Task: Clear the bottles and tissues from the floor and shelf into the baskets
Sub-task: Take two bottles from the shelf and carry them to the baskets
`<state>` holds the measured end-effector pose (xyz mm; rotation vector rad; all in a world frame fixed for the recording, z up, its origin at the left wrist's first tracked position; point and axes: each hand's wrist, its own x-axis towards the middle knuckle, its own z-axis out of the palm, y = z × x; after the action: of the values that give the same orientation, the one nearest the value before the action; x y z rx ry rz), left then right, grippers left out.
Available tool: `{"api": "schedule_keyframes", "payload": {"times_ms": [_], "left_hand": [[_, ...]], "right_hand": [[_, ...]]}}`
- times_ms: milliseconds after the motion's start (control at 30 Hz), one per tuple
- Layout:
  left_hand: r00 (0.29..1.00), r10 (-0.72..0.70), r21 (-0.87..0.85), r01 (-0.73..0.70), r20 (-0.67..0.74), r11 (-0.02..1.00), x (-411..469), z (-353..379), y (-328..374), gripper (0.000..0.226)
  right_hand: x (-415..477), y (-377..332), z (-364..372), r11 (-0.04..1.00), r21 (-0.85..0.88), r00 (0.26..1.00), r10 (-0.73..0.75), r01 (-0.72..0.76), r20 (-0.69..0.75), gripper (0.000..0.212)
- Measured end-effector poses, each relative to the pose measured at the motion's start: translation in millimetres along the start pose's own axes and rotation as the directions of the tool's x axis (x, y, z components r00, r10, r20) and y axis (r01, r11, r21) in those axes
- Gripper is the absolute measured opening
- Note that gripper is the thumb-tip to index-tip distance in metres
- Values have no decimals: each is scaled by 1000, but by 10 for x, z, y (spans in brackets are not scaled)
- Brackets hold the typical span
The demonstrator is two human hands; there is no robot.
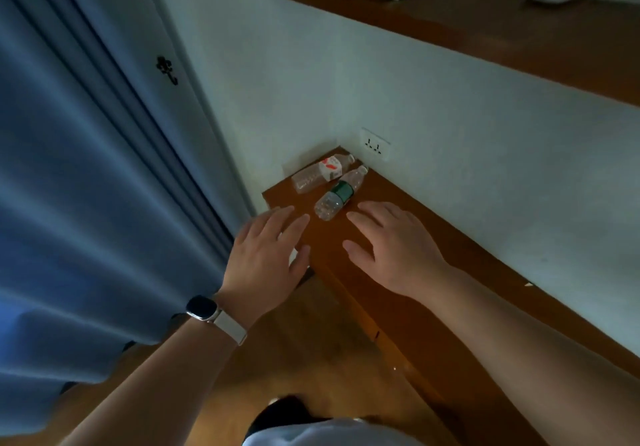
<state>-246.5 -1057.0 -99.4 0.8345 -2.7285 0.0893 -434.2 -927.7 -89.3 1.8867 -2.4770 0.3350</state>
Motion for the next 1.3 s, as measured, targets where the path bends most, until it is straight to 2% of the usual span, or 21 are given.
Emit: {"api": "schedule_keyframes", "payload": {"times_ms": [133,300,467,567,733,833,933,1000,1067,1100,1200,1300], "left_hand": [[995,87,-55,-90,-58,994,356,244,-173,45],[985,169,-137,-173,-40,975,1005,618,-497,44],[956,294,-245,-283,8,927,1657,1009,-906,50],[944,321,-278,-289,78,916,2026,1198,-1084,50],[904,412,-356,-350,113,866,2453,1558,-1347,48],[909,394,-408,-311,138,859,2637,1820,-1425,48],[907,373,-446,-256,197,858,2866,2122,-1450,47],[918,316,-470,-175,240,865,3009,2334,-1433,44],[926,211,-491,-32,314,871,3064,2475,-1423,41],[921,161,-496,39,355,867,3061,2535,-1431,43],[889,75,-481,171,451,860,3066,2678,-1445,67],[862,94,-513,206,498,833,3150,2799,-1400,65]], "right_hand": [[290,101,162,997,-30,998,67,-66,16,63],[799,256,366,976,-90,978,203,-199,37,60],[1252,255,628,922,-105,923,380,-374,54,62],[1549,274,734,894,-111,892,443,-434,85,63],[1884,257,1000,826,-64,822,563,-559,86,65],[2026,289,1195,765,26,759,634,-643,147,62],[2156,368,1420,651,177,674,713,-738,190,60],[2277,464,1572,554,272,611,761,-787,218,61],[2379,537,1726,457,339,549,792,-822,266,63],[2423,568,1801,412,361,521,803,-837,291,64],[2570,663,1994,294,402,440,830,-867,344,67],[2706,761,2167,182,452,371,849,-873,376,72]]}}
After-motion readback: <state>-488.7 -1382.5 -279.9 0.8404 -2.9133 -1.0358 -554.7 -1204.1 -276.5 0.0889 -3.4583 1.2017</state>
